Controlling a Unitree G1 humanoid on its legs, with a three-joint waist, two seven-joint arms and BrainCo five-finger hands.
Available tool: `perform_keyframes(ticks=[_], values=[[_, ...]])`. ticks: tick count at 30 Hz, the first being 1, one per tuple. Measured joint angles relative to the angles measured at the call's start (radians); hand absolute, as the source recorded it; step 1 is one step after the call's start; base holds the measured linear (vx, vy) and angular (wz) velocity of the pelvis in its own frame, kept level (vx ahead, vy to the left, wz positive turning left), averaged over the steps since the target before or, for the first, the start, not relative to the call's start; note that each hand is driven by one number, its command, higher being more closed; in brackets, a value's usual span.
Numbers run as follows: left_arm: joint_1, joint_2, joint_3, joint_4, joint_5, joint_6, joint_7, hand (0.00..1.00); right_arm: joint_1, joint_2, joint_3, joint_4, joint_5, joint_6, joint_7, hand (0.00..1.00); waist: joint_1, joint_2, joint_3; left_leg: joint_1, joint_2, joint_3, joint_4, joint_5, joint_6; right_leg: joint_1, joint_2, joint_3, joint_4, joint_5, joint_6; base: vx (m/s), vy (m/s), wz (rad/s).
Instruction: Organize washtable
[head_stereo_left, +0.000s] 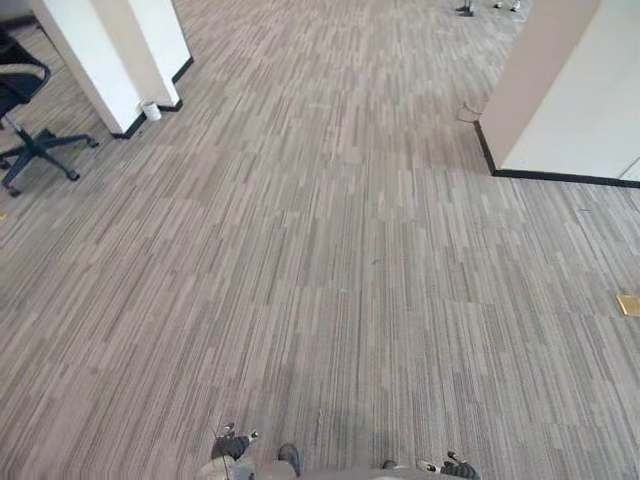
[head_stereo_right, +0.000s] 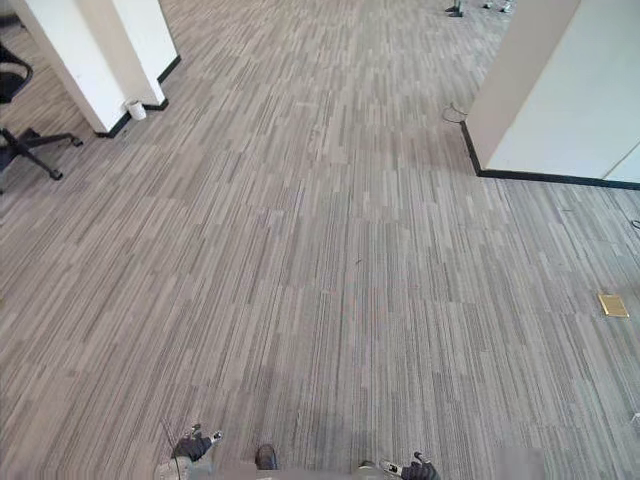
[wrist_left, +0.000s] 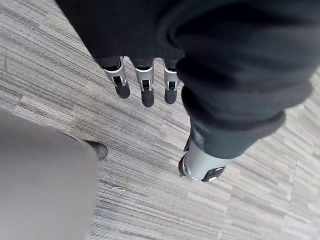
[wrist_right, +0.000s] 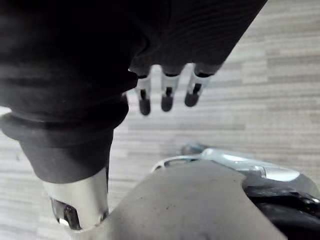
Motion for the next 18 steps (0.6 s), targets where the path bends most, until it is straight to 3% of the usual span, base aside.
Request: perform_keyframes(ticks=[2, 4, 7, 8, 10, 12, 13, 14, 15, 16, 17, 18], values=[[-0.002, 0.012, 0.009, -0.026, -0.001, 0.000, 0.002, 0.00, -0.007, -0.006, 0.029, -0.008, 0.020, -0.002, -0.008, 0.00, 0.013, 0.025, 0.051, -0.080, 0.050, 0.007, 0.194, -0.011, -0.005, 0.003, 0.023, -0.015, 0.065, -0.048, -0.011, -0.23, 0.003, 0.35], [0.003, 0.028, 0.005, -0.027, -0.001, 0.001, 0.004, 0.00, -0.010, -0.004, 0.030, -0.011, 0.019, -0.001, -0.017, 0.00, 0.027, -0.001, 0.056, -0.116, 0.058, 0.019, 0.222, -0.003, -0.024, 0.020, 0.021, -0.020, 0.052, -0.056, -0.012, -0.08, -0.033, 0.25], [0.026, 0.019, 0.005, -0.022, 0.002, 0.004, 0.003, 0.00, -0.032, -0.024, 0.039, -0.034, 0.019, 0.000, -0.018, 0.00, 0.036, 0.019, 0.060, -0.177, 0.048, 0.068, 0.020, 0.037, -0.018, -0.011, 0.012, -0.002, 0.004, -0.055, -0.015, 0.03, 0.089, -0.04], [0.042, 0.014, 0.006, -0.011, 0.002, 0.008, 0.003, 0.00, -0.037, -0.027, 0.044, -0.036, 0.019, 0.000, -0.020, 0.00, 0.055, 0.016, 0.059, -0.170, 0.034, 0.091, -0.009, 0.072, -0.008, -0.022, -0.001, 0.016, -0.010, -0.055, -0.013, 0.16, 0.160, -0.50], [0.063, 0.004, 0.010, 0.010, 0.002, 0.008, 0.002, 0.00, -0.041, -0.034, 0.046, -0.034, 0.019, 0.000, -0.019, 0.00, 0.076, 0.013, 0.051, -0.172, 0.001, 0.116, -0.003, 0.054, 0.033, -0.029, -0.022, 0.055, -0.028, -0.059, 0.016, 0.27, 0.189, -0.21], [0.080, 0.009, 0.044, 0.014, 0.000, 0.012, 0.002, 0.00, -0.018, -0.014, 0.034, -0.025, 0.018, 0.002, -0.016, 0.00, 0.080, -0.027, 0.050, -0.180, -0.051, 0.117, 0.106, -0.051, 0.074, -0.046, -0.083, 0.092, 0.113, -0.100, 0.082, 0.27, 0.211, 0.22], [0.085, 0.008, 0.058, 0.016, 0.000, 0.014, 0.002, 0.00, -0.017, -0.012, 0.028, -0.023, 0.018, 0.003, -0.015, 0.00, 0.083, -0.032, 0.046, -0.168, -0.058, 0.123, 0.121, -0.074, 0.084, -0.058, -0.095, 0.113, 0.170, -0.109, 0.086, 0.28, 0.179, 0.06], [0.096, 0.006, 0.070, 0.023, -0.002, 0.016, 0.002, 0.00, -0.017, -0.009, 0.017, -0.020, 0.018, 0.001, -0.013, 0.00, 0.077, -0.034, 0.044, -0.121, -0.070, 0.131, 0.126, -0.101, 0.094, -0.099, -0.115, 0.149, 0.333, -0.108, 0.089, 0.47, 0.264, -0.08], [0.112, 0.013, 0.072, 0.020, -0.003, 0.015, 0.001, 0.00, -0.012, 0.003, 0.012, -0.020, 0.019, -0.002, -0.011, 0.00, 0.074, -0.050, 0.035, -0.067, -0.090, 0.145, 0.112, -0.120, 0.115, -0.163, -0.143, 0.179, 0.524, -0.074, 0.089, 0.42, 0.230, -0.05], [0.118, 0.018, 0.071, 0.020, -0.002, 0.016, 0.001, 0.00, -0.008, 0.009, 0.005, -0.025, 0.018, -0.004, -0.009, 0.00, 0.072, -0.058, 0.030, -0.037, -0.102, 0.144, 0.101, -0.135, 0.123, -0.197, -0.156, 0.189, 0.614, -0.038, 0.083, 0.44, 0.208, -0.05], [0.121, 0.024, 0.067, 0.020, -0.002, 0.018, 0.001, 0.00, -0.006, 0.013, -0.001, -0.025, 0.018, -0.003, -0.003, 0.00, 0.068, -0.053, 0.031, 0.010, -0.113, 0.141, 0.085, -0.153, 0.139, -0.235, -0.156, 0.207, 0.727, -0.003, 0.084, 0.47, 0.103, 0.00], [0.113, 0.031, 0.051, 0.019, 0.002, 0.024, 0.001, 0.00, -0.007, 0.014, -0.010, -0.024, 0.017, -0.001, 0.005, 0.00, 0.065, -0.060, 0.027, 0.103, -0.119, 0.132, 0.035, -0.171, 0.154, -0.285, -0.118, 0.203, 0.861, -0.040, 0.068, 0.48, 0.076, 0.02]])
